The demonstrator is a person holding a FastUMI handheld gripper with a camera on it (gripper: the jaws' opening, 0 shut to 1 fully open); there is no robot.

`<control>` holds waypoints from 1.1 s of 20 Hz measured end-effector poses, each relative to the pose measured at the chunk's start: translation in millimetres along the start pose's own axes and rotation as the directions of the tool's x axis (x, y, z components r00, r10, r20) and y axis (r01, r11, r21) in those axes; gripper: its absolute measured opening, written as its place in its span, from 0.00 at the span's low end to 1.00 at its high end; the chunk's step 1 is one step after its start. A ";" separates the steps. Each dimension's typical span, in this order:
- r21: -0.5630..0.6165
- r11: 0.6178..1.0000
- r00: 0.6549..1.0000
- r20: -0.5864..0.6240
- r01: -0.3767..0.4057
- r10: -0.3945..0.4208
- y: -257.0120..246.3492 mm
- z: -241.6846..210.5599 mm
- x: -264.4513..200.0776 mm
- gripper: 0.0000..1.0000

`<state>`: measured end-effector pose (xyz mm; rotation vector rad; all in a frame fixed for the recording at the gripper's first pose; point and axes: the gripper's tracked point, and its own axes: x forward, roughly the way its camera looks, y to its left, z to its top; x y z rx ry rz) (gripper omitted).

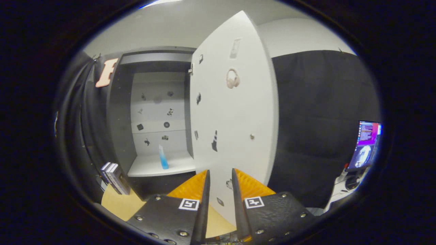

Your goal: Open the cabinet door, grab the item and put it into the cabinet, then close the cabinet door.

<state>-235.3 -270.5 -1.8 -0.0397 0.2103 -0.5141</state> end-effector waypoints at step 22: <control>0.028 0.977 0.977 0.020 0.212 -0.213 -130.1 11.0 42.8 0.86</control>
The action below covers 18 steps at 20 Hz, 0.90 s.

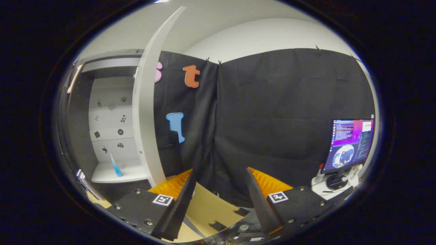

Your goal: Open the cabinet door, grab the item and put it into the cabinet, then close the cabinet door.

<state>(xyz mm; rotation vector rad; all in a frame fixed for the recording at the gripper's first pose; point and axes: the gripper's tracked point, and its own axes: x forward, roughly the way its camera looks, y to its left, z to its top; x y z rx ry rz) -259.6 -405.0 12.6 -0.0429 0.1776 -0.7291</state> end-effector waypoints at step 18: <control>-0.019 0.993 0.993 -0.019 -0.121 0.120 31.6 -3.2 -19.5 0.83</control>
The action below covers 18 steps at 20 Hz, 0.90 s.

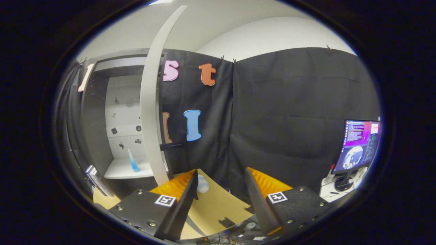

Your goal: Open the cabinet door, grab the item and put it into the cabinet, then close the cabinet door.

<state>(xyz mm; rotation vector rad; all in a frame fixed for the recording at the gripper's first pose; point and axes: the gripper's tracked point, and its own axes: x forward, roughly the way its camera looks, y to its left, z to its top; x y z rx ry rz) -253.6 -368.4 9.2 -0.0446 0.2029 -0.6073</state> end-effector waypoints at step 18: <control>0.047 0.934 0.931 -0.071 -0.355 0.358 110.3 -12.6 -35.2 0.83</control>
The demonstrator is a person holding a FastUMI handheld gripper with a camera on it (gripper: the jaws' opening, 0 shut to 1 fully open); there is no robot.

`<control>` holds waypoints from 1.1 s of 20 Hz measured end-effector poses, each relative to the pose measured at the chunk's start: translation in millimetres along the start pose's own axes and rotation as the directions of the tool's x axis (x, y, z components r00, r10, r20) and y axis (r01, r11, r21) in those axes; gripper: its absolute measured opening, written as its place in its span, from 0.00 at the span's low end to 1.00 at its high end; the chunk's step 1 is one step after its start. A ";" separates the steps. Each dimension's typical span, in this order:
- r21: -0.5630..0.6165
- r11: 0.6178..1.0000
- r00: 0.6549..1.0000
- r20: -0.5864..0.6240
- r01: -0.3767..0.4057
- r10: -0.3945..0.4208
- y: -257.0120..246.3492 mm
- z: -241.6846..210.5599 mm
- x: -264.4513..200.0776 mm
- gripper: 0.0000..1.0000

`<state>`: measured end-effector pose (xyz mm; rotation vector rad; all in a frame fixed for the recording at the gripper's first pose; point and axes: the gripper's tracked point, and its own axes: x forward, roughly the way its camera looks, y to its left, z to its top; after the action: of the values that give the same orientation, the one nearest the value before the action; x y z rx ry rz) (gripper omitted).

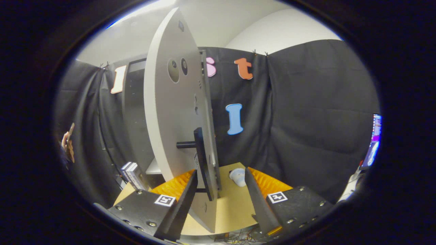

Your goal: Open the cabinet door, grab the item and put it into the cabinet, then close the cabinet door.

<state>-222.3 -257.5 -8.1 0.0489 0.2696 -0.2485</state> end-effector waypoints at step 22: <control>-0.024 0.948 0.948 0.015 -0.318 0.319 171.4 -6.5 73.2 0.88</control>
<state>-112.9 -108.3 -31.6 0.0686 0.2417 0.0762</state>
